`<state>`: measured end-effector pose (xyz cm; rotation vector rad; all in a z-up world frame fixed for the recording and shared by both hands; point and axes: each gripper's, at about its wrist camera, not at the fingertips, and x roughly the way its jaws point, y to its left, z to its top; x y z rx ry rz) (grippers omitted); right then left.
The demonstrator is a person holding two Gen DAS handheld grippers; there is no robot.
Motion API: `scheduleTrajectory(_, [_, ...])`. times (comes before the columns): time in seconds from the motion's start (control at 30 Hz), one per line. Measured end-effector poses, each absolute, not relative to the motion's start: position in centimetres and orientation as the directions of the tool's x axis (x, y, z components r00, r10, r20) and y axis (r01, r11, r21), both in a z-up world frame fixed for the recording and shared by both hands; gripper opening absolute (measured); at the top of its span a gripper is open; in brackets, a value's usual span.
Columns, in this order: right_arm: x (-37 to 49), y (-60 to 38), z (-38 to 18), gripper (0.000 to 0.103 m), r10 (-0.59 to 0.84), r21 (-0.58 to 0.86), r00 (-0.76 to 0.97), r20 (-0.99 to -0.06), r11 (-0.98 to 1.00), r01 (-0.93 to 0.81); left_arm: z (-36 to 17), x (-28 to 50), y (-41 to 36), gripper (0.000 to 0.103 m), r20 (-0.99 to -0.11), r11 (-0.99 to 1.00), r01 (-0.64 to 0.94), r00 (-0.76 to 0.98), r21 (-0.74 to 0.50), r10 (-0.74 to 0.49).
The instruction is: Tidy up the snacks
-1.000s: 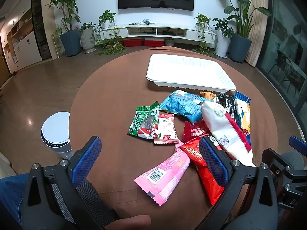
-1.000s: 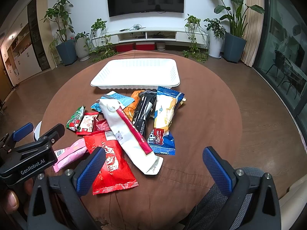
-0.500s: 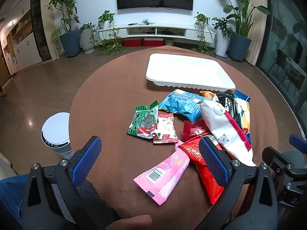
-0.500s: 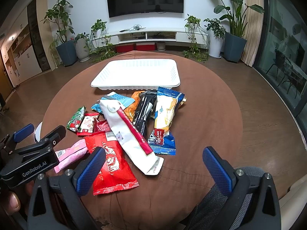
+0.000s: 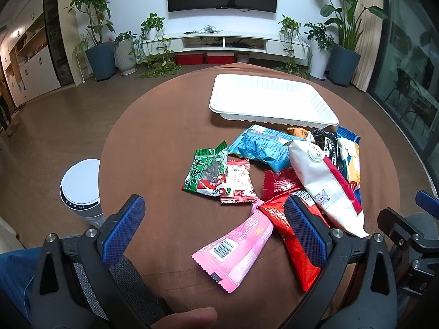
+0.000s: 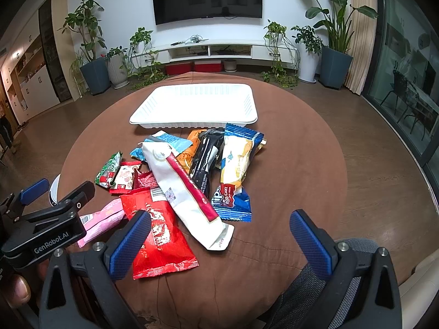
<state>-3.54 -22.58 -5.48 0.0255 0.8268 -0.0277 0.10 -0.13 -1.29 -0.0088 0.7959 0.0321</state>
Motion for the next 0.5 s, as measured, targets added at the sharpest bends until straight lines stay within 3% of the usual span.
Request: scheduleTrajectory(0.5, [-3.6,-22.56,-5.6,0.103,-0.014,0.013,0.676,-0.737,0.999,0.034,-1.93,0.55,-0.43,0.103,-0.726,0.999,-0.035,0.686,0.021,0.039])
